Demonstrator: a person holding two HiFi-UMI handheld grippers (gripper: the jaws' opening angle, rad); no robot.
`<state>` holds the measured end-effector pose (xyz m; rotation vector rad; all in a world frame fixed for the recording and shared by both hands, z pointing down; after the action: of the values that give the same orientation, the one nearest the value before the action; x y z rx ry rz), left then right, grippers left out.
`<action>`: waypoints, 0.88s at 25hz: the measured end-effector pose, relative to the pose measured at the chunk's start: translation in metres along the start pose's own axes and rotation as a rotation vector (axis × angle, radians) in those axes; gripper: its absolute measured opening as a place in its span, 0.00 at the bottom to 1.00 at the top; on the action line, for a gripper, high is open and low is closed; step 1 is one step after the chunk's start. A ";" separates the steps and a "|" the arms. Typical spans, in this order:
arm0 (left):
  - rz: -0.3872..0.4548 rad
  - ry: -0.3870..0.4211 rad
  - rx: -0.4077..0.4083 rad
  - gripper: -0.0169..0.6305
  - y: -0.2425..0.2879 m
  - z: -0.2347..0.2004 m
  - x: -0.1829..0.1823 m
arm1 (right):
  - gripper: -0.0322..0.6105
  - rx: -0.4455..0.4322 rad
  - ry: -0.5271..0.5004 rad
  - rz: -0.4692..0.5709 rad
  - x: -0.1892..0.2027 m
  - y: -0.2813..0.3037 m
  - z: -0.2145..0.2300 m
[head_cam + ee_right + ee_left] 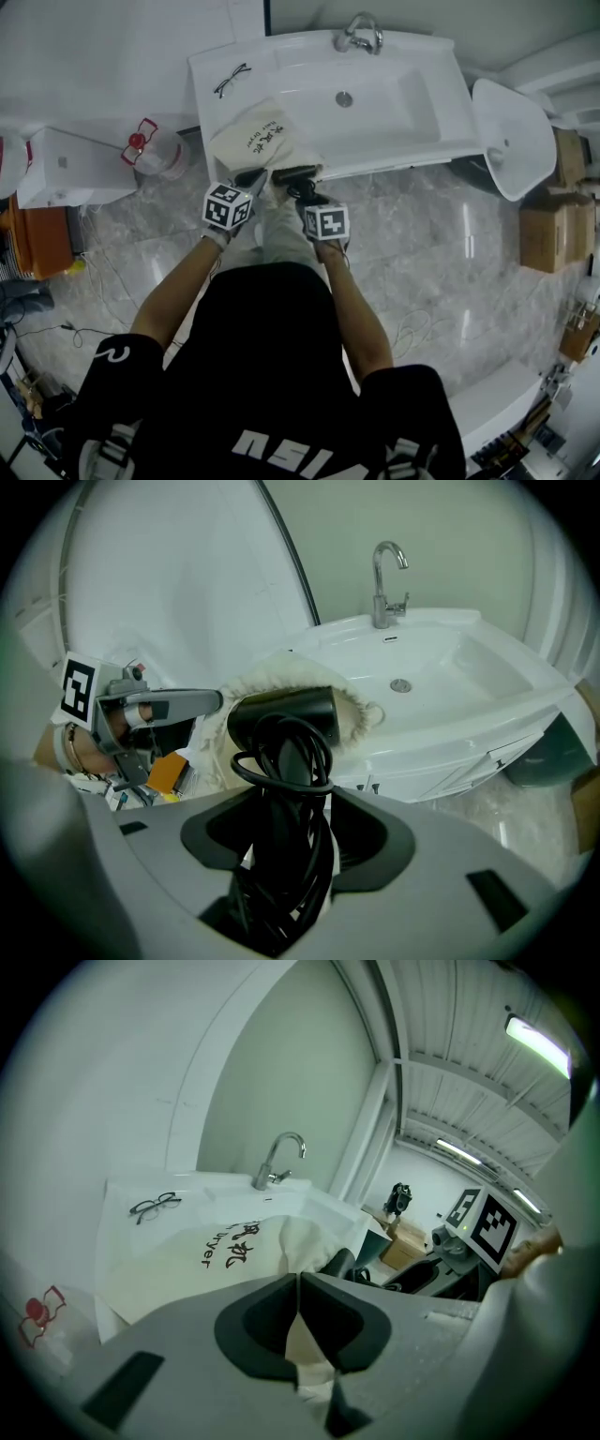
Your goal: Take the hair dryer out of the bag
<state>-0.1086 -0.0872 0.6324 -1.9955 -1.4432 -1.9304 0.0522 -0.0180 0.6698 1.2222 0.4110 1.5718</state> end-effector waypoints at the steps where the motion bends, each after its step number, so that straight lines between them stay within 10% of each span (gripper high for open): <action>1: -0.003 0.002 -0.001 0.04 0.001 0.000 0.000 | 0.40 0.003 -0.005 0.004 0.002 -0.005 0.001; 17: -0.115 0.140 -0.051 0.04 -0.005 -0.020 0.028 | 0.40 0.006 0.018 0.189 -0.014 -0.069 0.006; 22: -0.204 0.139 0.043 0.10 -0.003 -0.009 0.047 | 0.40 -0.008 0.001 0.228 -0.040 -0.066 0.006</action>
<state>-0.1264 -0.0635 0.6702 -1.7173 -1.6930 -2.0469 0.0884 -0.0288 0.6026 1.2980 0.2730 1.7647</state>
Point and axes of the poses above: the fingertips, and each gripper's own axes: y forward along the fingers, z to its right, x out of its underside, the point moved 5 cm from there along -y, backward along the fingers, and after that the axes turned 10 degrees about -x, right-handed, at the moved point
